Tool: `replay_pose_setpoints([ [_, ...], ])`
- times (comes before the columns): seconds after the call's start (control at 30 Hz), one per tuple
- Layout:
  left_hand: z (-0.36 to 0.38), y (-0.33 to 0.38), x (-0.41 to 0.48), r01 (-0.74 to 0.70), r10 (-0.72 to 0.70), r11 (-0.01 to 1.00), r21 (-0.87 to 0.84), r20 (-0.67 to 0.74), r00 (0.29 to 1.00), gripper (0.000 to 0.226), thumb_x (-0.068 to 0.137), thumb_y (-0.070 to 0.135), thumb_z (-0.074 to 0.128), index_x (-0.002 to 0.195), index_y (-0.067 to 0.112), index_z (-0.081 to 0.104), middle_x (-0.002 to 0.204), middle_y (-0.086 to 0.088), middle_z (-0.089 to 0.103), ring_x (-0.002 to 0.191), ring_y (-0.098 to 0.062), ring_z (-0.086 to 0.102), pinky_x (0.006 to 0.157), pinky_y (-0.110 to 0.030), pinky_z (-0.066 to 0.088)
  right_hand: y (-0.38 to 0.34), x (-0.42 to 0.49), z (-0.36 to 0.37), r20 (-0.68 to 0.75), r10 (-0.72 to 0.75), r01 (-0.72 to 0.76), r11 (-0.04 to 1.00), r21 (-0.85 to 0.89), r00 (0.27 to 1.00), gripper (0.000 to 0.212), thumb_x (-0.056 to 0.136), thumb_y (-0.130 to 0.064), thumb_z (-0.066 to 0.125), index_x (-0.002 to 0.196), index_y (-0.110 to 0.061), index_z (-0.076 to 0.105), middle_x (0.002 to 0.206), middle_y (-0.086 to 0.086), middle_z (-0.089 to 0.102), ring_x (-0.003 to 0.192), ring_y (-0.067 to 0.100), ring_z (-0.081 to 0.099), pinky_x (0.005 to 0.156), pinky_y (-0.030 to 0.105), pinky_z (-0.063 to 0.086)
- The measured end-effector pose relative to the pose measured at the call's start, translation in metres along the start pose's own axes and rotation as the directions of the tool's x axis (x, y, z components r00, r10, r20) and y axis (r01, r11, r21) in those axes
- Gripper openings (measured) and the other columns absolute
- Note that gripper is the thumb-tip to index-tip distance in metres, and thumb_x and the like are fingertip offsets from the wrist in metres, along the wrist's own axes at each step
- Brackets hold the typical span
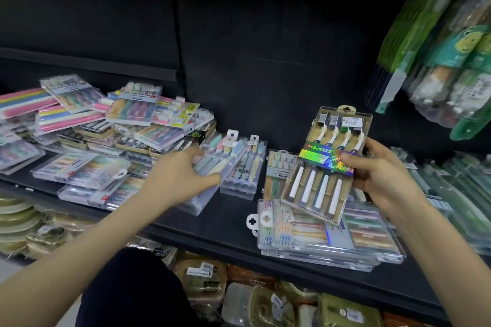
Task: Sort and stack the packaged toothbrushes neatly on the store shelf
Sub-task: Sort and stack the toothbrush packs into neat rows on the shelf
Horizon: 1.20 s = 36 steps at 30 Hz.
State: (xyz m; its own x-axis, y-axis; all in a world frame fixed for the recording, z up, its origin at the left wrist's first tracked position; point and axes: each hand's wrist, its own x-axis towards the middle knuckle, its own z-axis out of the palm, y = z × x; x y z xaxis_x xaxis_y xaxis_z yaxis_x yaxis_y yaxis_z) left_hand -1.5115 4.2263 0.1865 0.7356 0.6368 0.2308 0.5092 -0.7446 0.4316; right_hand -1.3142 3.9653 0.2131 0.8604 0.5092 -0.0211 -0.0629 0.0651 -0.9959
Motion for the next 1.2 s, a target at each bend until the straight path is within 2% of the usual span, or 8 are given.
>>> replay_pose_setpoints([
  [0.2,0.063,0.048,0.061,0.016,-0.017,0.994,-0.106,-0.006,1.000,0.061,0.076,0.052,0.066,0.123,0.013,0.058,0.103,-0.011,0.068,0.102,-0.029,0.060,0.075,-0.030,0.044,-0.002,-0.007,-0.023,-0.014,-0.009,0.008,0.999,-0.034,1.000,0.042,0.088,0.000,0.058,0.122,-0.023,0.061,0.105,0.000,0.074,0.086,0.017,0.072,0.063,0.029,0.057],
  [0.33,0.098,0.054,0.085,0.091,-0.092,0.996,0.005,0.068,0.993,0.068,0.076,0.063,0.061,0.123,0.014,0.055,0.105,-0.015,0.064,0.106,-0.033,0.057,0.082,-0.036,0.050,-0.001,-0.011,-0.043,-0.058,0.015,-0.016,1.000,-0.024,0.998,0.033,0.088,-0.007,0.061,0.117,-0.023,0.066,0.101,-0.003,0.075,0.084,0.013,0.072,0.057,0.020,0.055],
  [0.5,0.112,0.046,0.091,0.144,-0.165,0.980,0.140,0.153,0.974,0.078,0.080,0.071,0.051,0.137,0.018,0.041,0.127,-0.021,0.047,0.118,-0.039,0.045,0.089,-0.044,0.044,0.003,-0.009,-0.056,-0.094,0.075,-0.077,0.997,-0.016,0.993,0.036,0.077,-0.011,0.069,0.112,-0.022,0.067,0.103,-0.007,0.073,0.095,0.015,0.070,0.079,0.031,0.055],
  [0.6,0.101,0.052,0.084,0.068,-0.078,0.980,0.185,0.047,0.996,0.069,0.084,0.065,0.052,0.133,0.017,0.049,0.128,-0.020,0.047,0.120,-0.038,0.044,0.093,-0.044,0.039,0.002,-0.008,-0.057,-0.039,0.104,-0.104,0.995,-0.001,0.994,0.033,0.077,-0.009,0.067,0.108,-0.019,0.068,0.098,0.001,0.075,0.085,0.016,0.072,0.065,0.026,0.057],
  [0.7,0.081,0.063,0.070,-0.058,0.050,0.967,-0.248,-0.037,0.998,0.043,0.090,0.050,0.055,0.118,0.019,0.062,0.115,-0.009,0.060,0.106,-0.027,0.057,0.085,-0.034,0.044,-0.001,-0.004,-0.057,0.106,0.151,-0.141,0.986,-0.092,0.983,0.040,0.074,-0.014,0.068,0.114,-0.020,0.069,0.103,0.006,0.074,0.092,0.018,0.071,0.069,0.024,0.058],
  [0.77,0.067,0.075,0.058,-0.033,0.115,0.822,-0.569,0.109,0.987,0.025,0.091,0.051,0.052,0.103,0.033,0.062,0.102,0.007,0.065,0.094,-0.012,0.061,0.078,-0.025,0.045,-0.003,-0.001,-0.052,0.251,0.240,-0.193,0.961,-0.198,0.938,0.039,0.075,-0.013,0.067,0.114,-0.022,0.069,0.106,0.006,0.073,0.098,0.020,0.070,0.079,0.026,0.058],
  [1.03,0.074,0.091,0.026,-0.033,0.318,0.828,-0.560,0.419,0.851,0.042,0.086,0.035,0.068,0.125,0.031,0.053,0.106,0.011,0.059,0.090,0.002,0.059,0.076,-0.014,0.047,0.002,-0.003,-0.017,0.385,0.207,0.251,0.476,-0.843,0.899,0.038,0.086,-0.033,0.070,0.123,-0.035,0.062,0.124,-0.017,0.059,0.100,-0.004,0.057,0.083,0.007,0.043],
  [1.2,0.086,0.084,0.014,0.020,0.265,0.815,-0.579,0.403,0.876,0.034,0.088,0.037,0.065,0.118,0.023,0.060,0.102,0.009,0.062,0.094,-0.004,0.059,0.090,-0.027,0.049,0.015,-0.034,-0.009,0.468,0.297,0.464,0.089,-0.882,0.832,0.094,0.065,-0.079,0.059,0.144,-0.055,0.014,0.153,-0.013,0.025,0.140,0.015,0.027,0.113,0.036,0.024],
])
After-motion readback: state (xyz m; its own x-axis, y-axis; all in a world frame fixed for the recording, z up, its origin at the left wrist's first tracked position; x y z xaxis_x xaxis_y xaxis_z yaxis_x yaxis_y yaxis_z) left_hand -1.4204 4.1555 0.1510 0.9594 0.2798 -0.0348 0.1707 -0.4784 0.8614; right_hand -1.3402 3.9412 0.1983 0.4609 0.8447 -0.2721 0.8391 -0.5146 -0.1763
